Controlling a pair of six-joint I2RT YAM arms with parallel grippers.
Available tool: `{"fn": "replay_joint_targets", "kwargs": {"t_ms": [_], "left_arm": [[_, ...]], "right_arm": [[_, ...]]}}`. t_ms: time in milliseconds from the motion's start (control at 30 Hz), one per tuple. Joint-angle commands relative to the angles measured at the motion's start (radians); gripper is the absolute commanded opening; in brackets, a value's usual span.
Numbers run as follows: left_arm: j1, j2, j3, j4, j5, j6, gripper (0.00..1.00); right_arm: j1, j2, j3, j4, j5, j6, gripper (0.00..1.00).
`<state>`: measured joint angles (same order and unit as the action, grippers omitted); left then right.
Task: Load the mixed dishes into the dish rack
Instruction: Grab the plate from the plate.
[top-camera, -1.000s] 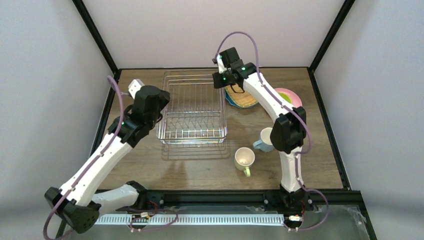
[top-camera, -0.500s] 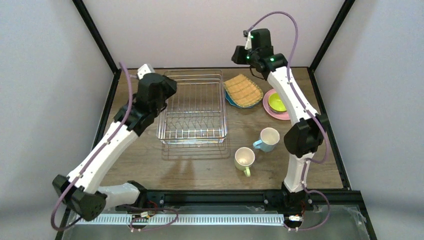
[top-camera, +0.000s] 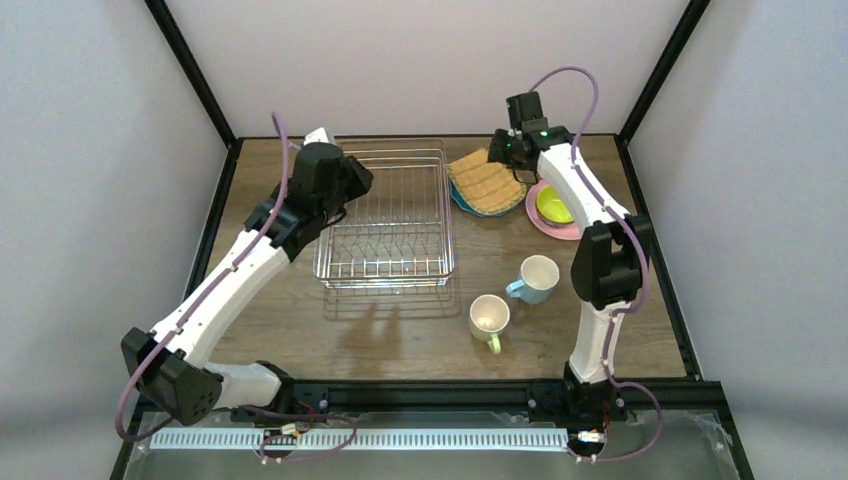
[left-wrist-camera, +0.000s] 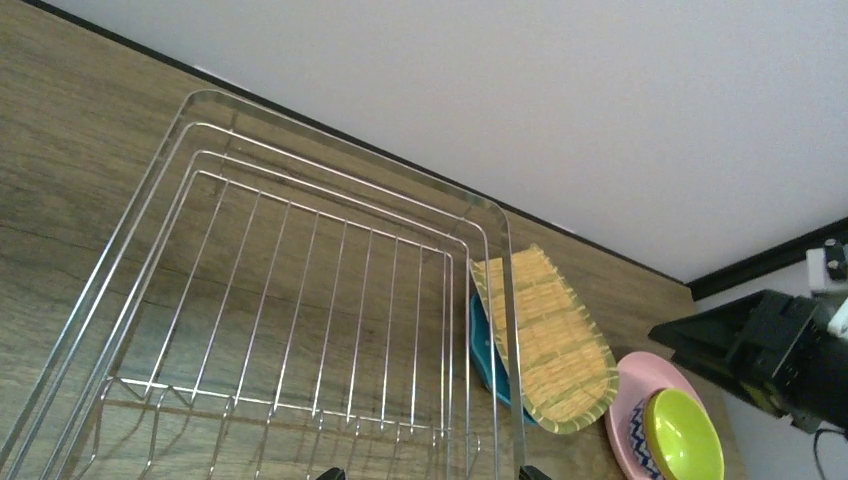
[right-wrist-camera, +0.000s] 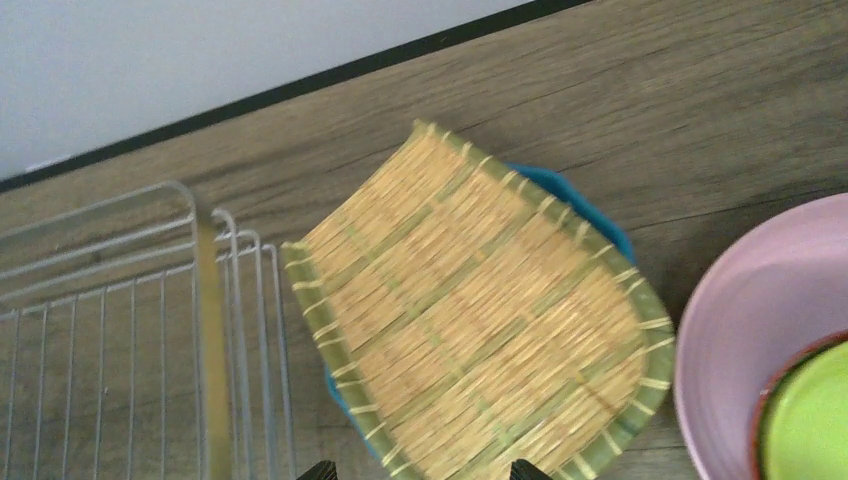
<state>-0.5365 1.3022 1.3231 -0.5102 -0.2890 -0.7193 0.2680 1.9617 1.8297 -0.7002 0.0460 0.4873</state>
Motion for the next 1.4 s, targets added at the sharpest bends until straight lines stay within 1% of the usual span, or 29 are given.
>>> {"fn": "replay_joint_targets", "kwargs": {"t_ms": [0, 100, 267, 367, 533, 700, 833, 1067, 1367], "left_arm": [[0.004, 0.028, 0.027, 0.0, 0.055, 0.047, 1.0], [0.004, 0.045, 0.031, 0.0, 0.065, 0.052, 1.0], [0.004, 0.088, 0.05, 0.003, 0.081, 0.062, 1.0], [0.004, 0.123, 0.075, -0.003, 0.091, 0.068, 1.0], [0.004, 0.175, 0.12, -0.009, 0.101, 0.085, 1.0], [0.006, 0.22, 0.155, -0.007, 0.109, 0.093, 1.0], [0.005, 0.26, 0.176, -0.004, 0.118, 0.093, 1.0], [0.006, 0.317, 0.205, 0.004, 0.138, 0.083, 1.0], [0.007, 0.351, 0.228, 0.004, 0.145, 0.066, 1.0]], "right_arm": [[-0.068, 0.015, 0.018, 0.025, 0.008, 0.022, 0.99], [-0.092, 0.052, 0.046, 0.026, -0.012, -0.011, 0.99], [-0.106, 0.158, 0.14, -0.024, -0.017, -0.079, 0.99], [-0.122, 0.198, 0.148, -0.016, -0.072, -0.109, 0.99], [-0.14, 0.27, 0.174, -0.019, -0.072, -0.151, 0.99], [-0.161, 0.312, 0.184, 0.0, -0.08, -0.179, 0.99], [-0.173, 0.358, 0.223, -0.009, -0.087, -0.198, 0.99], [-0.208, 0.421, 0.276, -0.022, -0.149, -0.211, 0.99], [-0.229, 0.47, 0.295, -0.024, -0.234, -0.211, 0.99]]}}
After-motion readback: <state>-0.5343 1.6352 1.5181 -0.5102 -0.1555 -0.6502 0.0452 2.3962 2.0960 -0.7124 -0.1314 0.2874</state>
